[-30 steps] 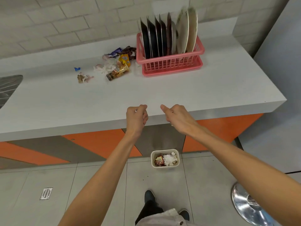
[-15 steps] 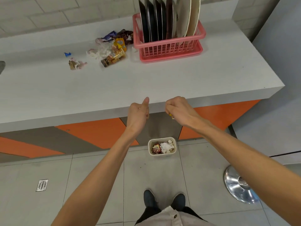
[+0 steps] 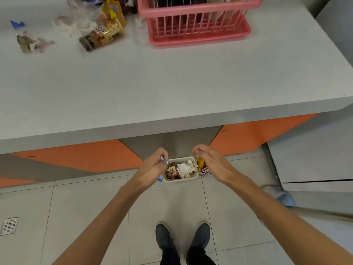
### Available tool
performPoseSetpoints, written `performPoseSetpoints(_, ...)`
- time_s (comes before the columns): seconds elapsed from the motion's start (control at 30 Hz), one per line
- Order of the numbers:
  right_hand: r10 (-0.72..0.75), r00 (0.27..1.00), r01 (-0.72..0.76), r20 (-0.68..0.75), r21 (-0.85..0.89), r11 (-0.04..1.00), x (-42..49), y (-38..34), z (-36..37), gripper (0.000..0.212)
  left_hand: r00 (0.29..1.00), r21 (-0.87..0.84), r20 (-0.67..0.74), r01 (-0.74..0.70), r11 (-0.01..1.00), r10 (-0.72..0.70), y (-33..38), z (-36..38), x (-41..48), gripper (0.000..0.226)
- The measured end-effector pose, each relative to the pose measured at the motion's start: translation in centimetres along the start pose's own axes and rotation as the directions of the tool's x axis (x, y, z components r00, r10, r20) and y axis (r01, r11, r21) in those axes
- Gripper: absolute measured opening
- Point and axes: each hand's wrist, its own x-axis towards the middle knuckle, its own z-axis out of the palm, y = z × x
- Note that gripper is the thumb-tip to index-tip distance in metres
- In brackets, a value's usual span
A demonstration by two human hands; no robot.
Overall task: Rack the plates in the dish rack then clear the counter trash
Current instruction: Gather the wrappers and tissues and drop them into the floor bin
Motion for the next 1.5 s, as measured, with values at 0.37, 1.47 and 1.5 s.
performPoseSetpoints(0.37,0.121,0.993,-0.121,-0.006,-0.117,0.986,10.3,22.1,9.8,0.062,0.998,0.234,0.025,0.045,0.971,-0.052,-18.0,10.1,12.8,0.057)
performPoseSetpoints(1.47,-0.271,0.959,0.258,0.080,-0.637,0.726,27.9,44.4,26.1,0.039,0.985,0.756,0.005,-0.118,0.644,0.175,-43.3,21.2,30.3,0.041)
performPoseSetpoints(1.5,-0.221,0.971,0.228,0.094,-0.654,0.722,28.4,44.4,26.4,0.039,0.992,0.748,0.039,-0.109,0.654,0.120,-43.4,21.4,30.7,0.039)
